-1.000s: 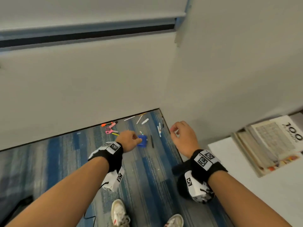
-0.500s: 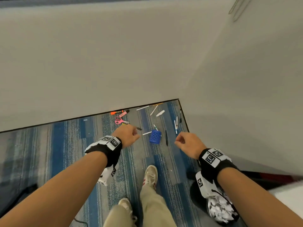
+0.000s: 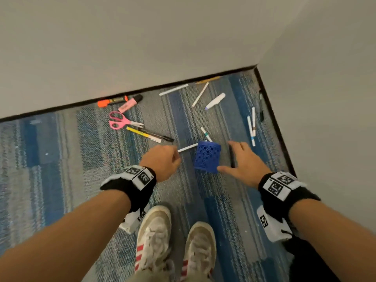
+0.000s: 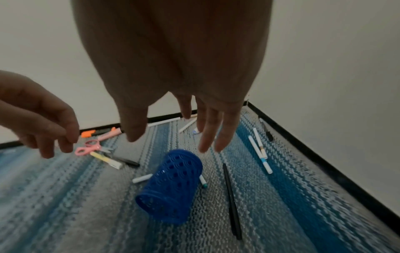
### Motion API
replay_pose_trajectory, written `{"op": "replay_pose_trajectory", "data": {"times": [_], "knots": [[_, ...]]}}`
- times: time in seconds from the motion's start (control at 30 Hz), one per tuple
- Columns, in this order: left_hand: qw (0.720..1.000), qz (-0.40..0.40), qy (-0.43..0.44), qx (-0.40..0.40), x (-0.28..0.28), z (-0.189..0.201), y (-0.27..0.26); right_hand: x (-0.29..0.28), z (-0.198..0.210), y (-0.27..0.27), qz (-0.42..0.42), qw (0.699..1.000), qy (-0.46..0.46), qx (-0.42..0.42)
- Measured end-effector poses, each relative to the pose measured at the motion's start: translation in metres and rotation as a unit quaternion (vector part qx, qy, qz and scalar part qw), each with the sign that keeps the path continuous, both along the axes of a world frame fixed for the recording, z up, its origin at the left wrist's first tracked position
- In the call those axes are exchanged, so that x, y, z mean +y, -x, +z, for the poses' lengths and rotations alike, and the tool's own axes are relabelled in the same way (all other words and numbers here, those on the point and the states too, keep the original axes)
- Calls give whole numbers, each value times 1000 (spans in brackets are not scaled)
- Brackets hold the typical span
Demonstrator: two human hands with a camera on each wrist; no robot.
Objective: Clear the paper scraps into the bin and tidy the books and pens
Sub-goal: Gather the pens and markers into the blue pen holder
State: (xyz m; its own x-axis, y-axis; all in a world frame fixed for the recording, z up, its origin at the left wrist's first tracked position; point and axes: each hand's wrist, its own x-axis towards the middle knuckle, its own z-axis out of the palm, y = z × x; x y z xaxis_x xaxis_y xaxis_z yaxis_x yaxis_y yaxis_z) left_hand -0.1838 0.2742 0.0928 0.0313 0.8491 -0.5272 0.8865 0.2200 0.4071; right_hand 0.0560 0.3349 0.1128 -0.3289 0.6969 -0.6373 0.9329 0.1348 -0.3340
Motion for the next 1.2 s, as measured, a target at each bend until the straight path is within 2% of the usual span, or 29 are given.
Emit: {"op": "replay_pose_trajectory", "data": {"times": [0.1,0.2,0.37,0.43,0.5,0.6,0.67,0.7,0.77,0.83,0.9,0.97,1.03,1.1,1.13,1.2], "knots": [[995,-40,-34,90,19,-74,-5,13,-62,4,84,995,-53,-26],[977,-95,-56,180,42,-123,-15,24,-103,10,174,978,-100,-50],[962,-195,-59,182,56,-168,-21,26,-127,22,264,948,-173,-44],[970,-176,-74,152,65,-169,-14,35,-120,25,279,941,-176,-69],[989,-104,-77,70,69,-159,-3,43,-108,24,256,954,-134,-77],[996,-18,-81,-30,65,-137,15,43,-100,27,128,990,53,-2],[995,-5,-93,-38,59,-130,24,32,-108,37,53,986,143,72],[994,0,-102,-34,56,-130,28,26,-116,41,52,986,137,81],[993,15,-112,-33,57,-132,35,17,-131,48,105,991,72,47],[995,23,-96,-33,63,-133,39,10,-135,51,138,989,51,26],[996,25,-70,-43,69,-129,41,12,-129,46,109,990,71,49],[997,24,-49,-61,74,-120,39,23,-127,38,37,996,45,70],[997,3,-32,-70,83,-108,38,41,-131,29,27,999,-47,2],[997,-30,-19,-74,95,-94,37,56,-141,24,96,979,-123,-131],[996,-46,-17,-70,102,-86,36,60,-144,24,127,966,-143,-173],[995,-71,-28,-62,115,-67,33,60,-155,25,163,957,-141,-193]]}}
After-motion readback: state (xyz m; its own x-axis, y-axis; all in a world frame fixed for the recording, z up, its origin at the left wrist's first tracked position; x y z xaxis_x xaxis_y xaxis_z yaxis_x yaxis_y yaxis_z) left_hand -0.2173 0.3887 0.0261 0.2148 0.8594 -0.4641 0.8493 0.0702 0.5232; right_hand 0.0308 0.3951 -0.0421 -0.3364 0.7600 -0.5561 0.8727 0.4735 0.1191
